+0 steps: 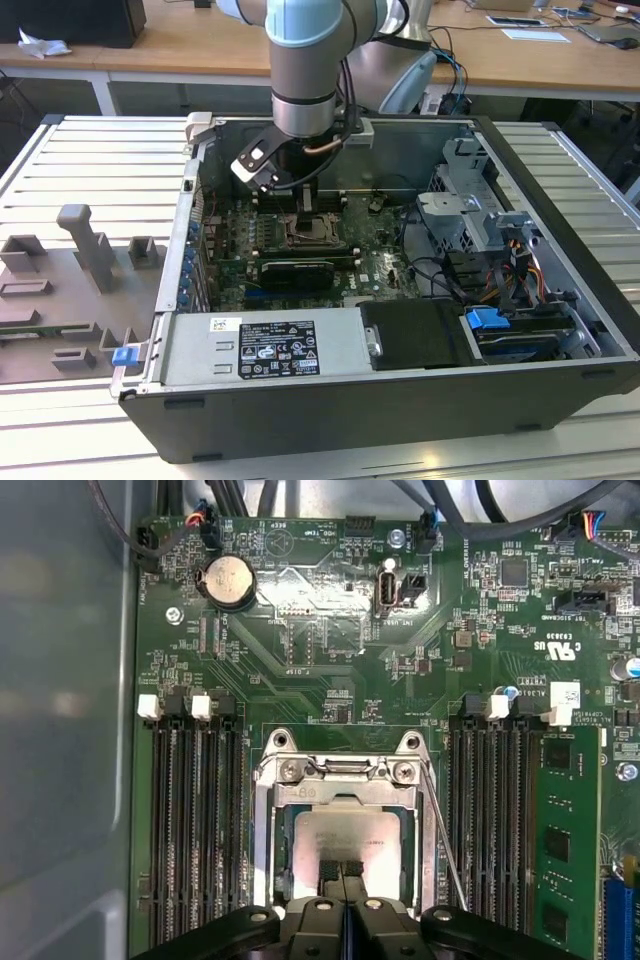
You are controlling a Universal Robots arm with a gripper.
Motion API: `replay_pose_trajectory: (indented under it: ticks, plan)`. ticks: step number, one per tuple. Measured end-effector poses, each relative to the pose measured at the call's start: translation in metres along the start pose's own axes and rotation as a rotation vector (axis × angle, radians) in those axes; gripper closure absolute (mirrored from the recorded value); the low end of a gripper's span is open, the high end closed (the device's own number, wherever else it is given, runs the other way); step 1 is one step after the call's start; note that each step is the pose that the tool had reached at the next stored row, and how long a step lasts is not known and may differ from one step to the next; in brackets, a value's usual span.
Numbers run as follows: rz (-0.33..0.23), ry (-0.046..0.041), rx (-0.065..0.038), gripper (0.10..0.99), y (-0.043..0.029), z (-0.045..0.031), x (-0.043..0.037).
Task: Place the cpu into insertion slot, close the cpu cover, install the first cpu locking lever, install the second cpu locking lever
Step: 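Close the cpu cover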
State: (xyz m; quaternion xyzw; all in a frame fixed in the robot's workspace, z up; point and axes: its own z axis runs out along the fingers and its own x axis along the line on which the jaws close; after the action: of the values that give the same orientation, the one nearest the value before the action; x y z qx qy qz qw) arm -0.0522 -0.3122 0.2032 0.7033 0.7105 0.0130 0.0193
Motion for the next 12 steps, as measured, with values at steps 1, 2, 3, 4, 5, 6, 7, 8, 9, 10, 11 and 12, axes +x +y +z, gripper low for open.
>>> replay_pose_trajectory:
  ticks: [1, 2, 3, 4, 5, 6, 7, 8, 9, 10, 11, 12]
  plan:
    - [0.0, 0.0, 0.0, 0.98, -0.0001, 0.0001, 0.0]
    - [0.0, 0.0004, 0.0, 0.98, -0.0006, -0.0001, 0.0001]
    - [0.0, 0.0026, -0.001, 0.98, -0.0006, -0.0023, 0.0004]
    - [0.0, 0.0006, 0.0, 0.98, -0.0006, -0.0094, 0.0001]
    - [0.0, 0.0007, -0.001, 0.98, -0.0006, -0.0104, 0.0001]
    - [0.0, 0.0008, -0.001, 0.98, -0.0006, -0.0105, 0.0001]
    - [0.0, 0.0007, -0.001, 0.98, -0.0003, -0.0105, 0.0001]
    - [0.0, 0.0005, 0.0, 0.98, 0.0001, -0.0105, 0.0]
    - [0.0, 0.0005, 0.0, 0.98, 0.0012, -0.0105, 0.0]
    - [0.0, 0.0006, 0.0, 0.98, 0.0023, -0.0104, 0.0]
    - [0.0, 0.0005, 0.0, 0.98, 0.0028, -0.0104, 0.0]
    - [0.0, 0.0005, 0.0, 0.98, 0.004, -0.0104, 0.0]
